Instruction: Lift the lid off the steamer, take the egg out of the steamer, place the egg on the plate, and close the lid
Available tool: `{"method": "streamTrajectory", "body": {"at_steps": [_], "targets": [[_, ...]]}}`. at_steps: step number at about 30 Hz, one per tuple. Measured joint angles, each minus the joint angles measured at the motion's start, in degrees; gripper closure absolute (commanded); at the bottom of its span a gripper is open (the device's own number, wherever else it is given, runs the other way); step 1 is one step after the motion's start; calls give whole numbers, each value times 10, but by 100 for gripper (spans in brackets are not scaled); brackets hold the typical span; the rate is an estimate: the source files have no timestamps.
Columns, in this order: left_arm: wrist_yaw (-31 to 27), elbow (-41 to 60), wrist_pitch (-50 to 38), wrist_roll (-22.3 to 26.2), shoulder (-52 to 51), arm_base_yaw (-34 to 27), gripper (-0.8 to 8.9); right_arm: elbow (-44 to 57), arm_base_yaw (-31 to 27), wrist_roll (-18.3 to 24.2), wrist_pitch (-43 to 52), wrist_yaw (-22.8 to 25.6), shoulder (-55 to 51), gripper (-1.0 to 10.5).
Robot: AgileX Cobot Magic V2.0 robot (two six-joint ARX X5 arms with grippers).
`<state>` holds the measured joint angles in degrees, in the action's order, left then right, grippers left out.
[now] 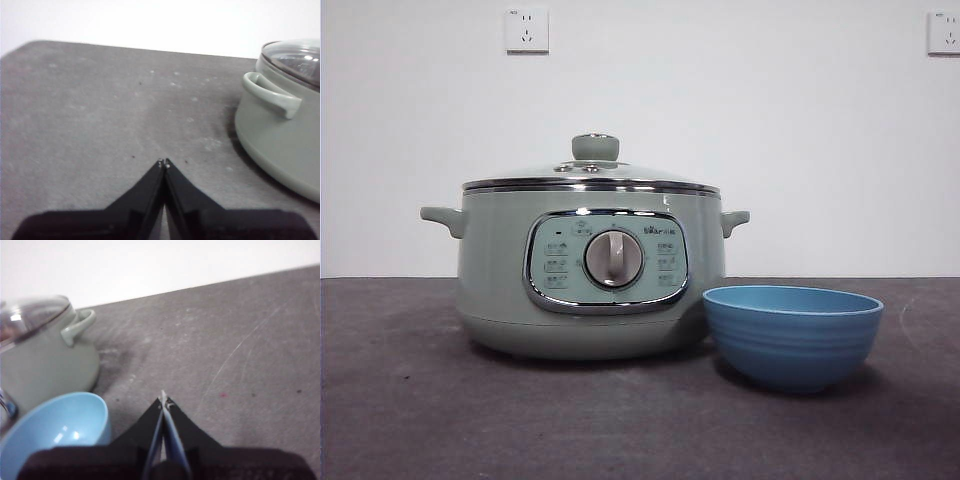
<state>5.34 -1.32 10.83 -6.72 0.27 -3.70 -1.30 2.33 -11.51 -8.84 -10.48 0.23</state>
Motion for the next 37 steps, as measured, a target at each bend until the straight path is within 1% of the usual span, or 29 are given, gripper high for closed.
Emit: {"method": "streamTrajectory", "body": {"at_steps": [2, 5, 7, 10, 15, 18, 21, 24, 26, 28, 34, 37], "targets": [[14, -12, 9, -15, 0, 0, 821, -13, 0, -28, -2, 0, 0, 958], [33, -46, 19, -31, 1, 0, 821, -40, 0, -55, 0, -1, 2, 958], [39, -71, 28, -41, 1, 0, 821, -61, 0, -67, 1, -13, 11, 958], [51, -110, 54, -50, 8, 0, 821, -97, 0, -76, -6, -44, 34, 958], [105, -181, 100, -54, 42, 0, 821, -177, 0, -80, -53, -92, 98, 958], [141, -229, 132, -53, 76, 0, 822, -231, 0, -73, -90, -129, 147, 958], [182, -277, 165, -49, 114, 0, 822, -288, 0, -55, -133, -182, 203, 958], [227, -323, 200, -41, 152, 0, 822, -352, 0, -24, -194, -235, 257, 958], [257, -353, 225, -31, 176, 0, 822, -399, 0, 6, -244, -269, 294, 958], [286, -380, 250, -19, 197, 0, 822, -447, 1, 37, -294, -294, 329, 958], [366, -440, 317, 9, 242, 0, 822, -562, 20, 125, -441, -301, 404, 958], [384, -459, 347, 23, 253, 0, 822, -594, 27, 160, -498, -306, 424, 958]]}}
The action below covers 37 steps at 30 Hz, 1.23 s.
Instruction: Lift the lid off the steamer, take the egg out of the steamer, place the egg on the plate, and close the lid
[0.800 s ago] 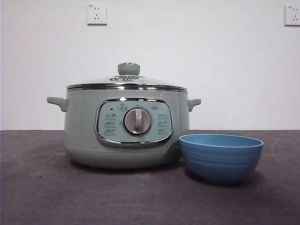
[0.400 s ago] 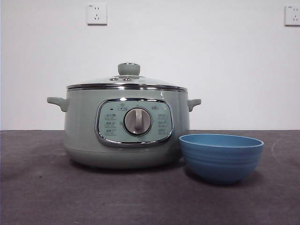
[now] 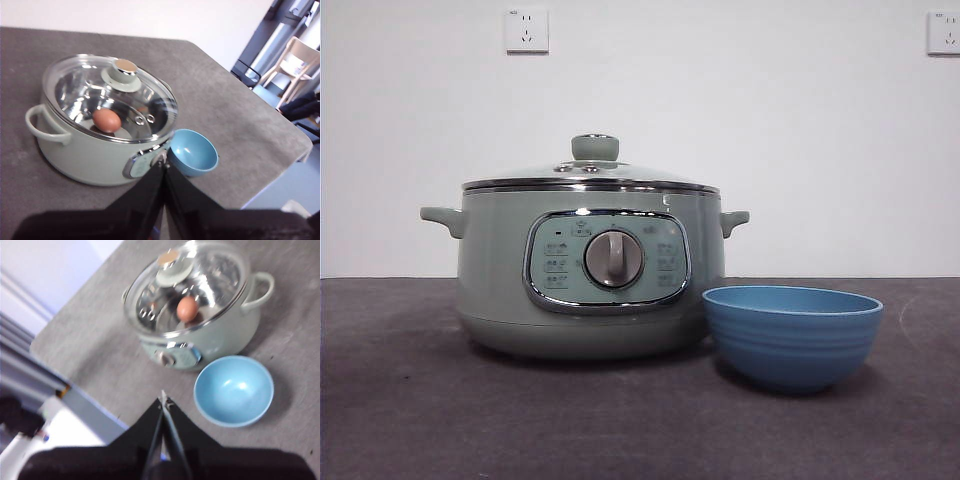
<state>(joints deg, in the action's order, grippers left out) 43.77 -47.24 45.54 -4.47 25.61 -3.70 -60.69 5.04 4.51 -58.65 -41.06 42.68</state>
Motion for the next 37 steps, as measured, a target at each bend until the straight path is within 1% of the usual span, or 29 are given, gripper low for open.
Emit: {"method": "streamTrajectory", "body": {"at_steps": [3, 6, 7, 8, 9, 10, 11, 12, 13, 14, 18, 26, 32, 37], "targets": [[2, -7, 12, 5, 2, 0, 816, -6, 2, 22, -23, -8, 8, 955], [2, -7, 12, 6, 2, 0, 801, -6, 2, 30, -24, -8, 9, 937], [2, -7, 12, 6, 2, 0, 749, -6, 2, 31, -24, -8, 9, 912], [1, -7, 12, 6, 2, 0, 648, -6, 2, 33, -24, -8, 9, 844], [1, -7, 12, 6, 2, 0, 538, -6, 2, 33, -24, -8, 9, 762], [1, -7, 12, 6, 2, 0, 401, -6, 2, 33, -24, -8, 9, 649], [1, -7, 12, 6, 2, 0, 305, -6, 2, 34, -24, -7, 9, 553], [1, -7, 12, 6, 2, 0, 257, -6, 2, 34, -24, -7, 9, 452], [1, -7, 12, 6, 2, 0, 255, -6, 2, 34, -24, -7, 9, 385], [1, -7, 12, 6, 2, 0, 255, -6, 2, 34, -24, -6, 9, 368], [1, -7, 4, 6, 5, 0, 255, -6, 2, 34, -24, -5, 9, 375], [5, -9, -52, 2, 49, 5, 255, -6, 2, 33, -25, -5, 10, 375], [0, -50, -97, 0, 125, 42, 255, -6, 2, 32, -25, -5, 19, 375], [-50, -114, -114, 16, 209, 89, 255, -6, 2, 32, -24, -5, 28, 375]]}}
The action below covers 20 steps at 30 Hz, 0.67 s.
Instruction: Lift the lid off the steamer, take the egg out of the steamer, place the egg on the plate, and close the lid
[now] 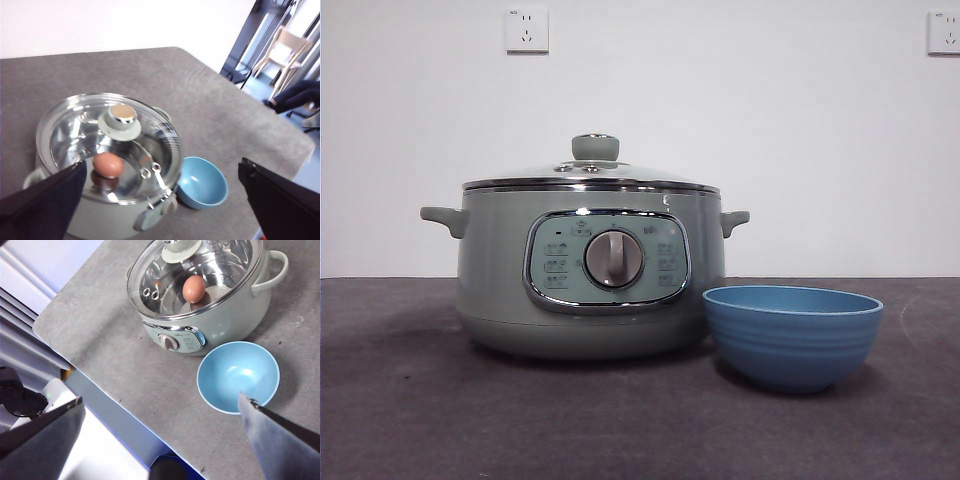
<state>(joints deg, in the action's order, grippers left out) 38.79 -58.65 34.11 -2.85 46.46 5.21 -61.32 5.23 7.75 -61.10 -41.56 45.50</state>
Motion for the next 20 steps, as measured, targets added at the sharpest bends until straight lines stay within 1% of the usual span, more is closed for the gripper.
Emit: {"method": "streamTrajectory", "body": {"at_steps": [7, 12, 16, 20], "targets": [[-87, -73, -59, 26, 137, 83, 255, 0, 0, 0, 0, 0, 13, 375], [-162, -113, -115, 47, 227, 146, 255, 0, 0, 0, 0, 0, 15, 375], [-203, -118, -172, 63, 290, 177, 256, 0, 0, 0, 0, 0, 15, 376], [-227, -118, -215, 68, 346, 197, 256, 0, 0, 0, 0, 0, 15, 376]]}}
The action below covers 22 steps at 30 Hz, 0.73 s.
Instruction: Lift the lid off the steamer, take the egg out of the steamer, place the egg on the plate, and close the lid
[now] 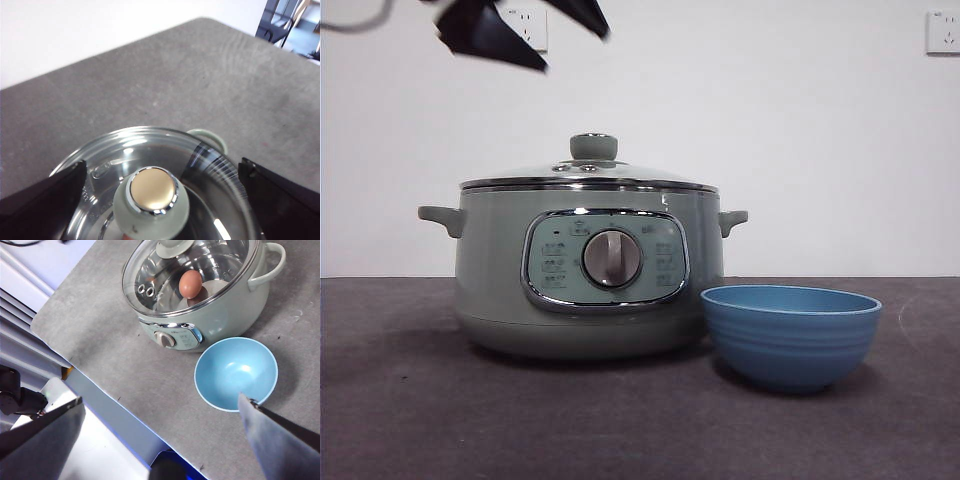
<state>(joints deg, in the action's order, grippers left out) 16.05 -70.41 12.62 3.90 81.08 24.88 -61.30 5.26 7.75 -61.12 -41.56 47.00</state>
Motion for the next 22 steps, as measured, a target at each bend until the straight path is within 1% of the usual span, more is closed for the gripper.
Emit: {"method": "streamTrajectory", "body": {"at_steps": [5, 9, 19, 21, 22], "targets": [[-18, 0, -34, 2, 55, 12, 256, 0, 0, 0, 0, 0, 0, 379], [-29, 0, -43, 6, 85, 16, 256, 0, 0, 0, 0, 0, 0, 379], [-40, 0, -42, 6, 112, 17, 260, 0, 0, 0, 0, 0, 0, 379], [-43, 0, -41, 6, 112, 19, 424, 0, 0, 0, 0, 0, 0, 379], [-43, 0, -39, 7, 112, 19, 467, 0, 0, 0, 0, 0, 0, 379]]}}
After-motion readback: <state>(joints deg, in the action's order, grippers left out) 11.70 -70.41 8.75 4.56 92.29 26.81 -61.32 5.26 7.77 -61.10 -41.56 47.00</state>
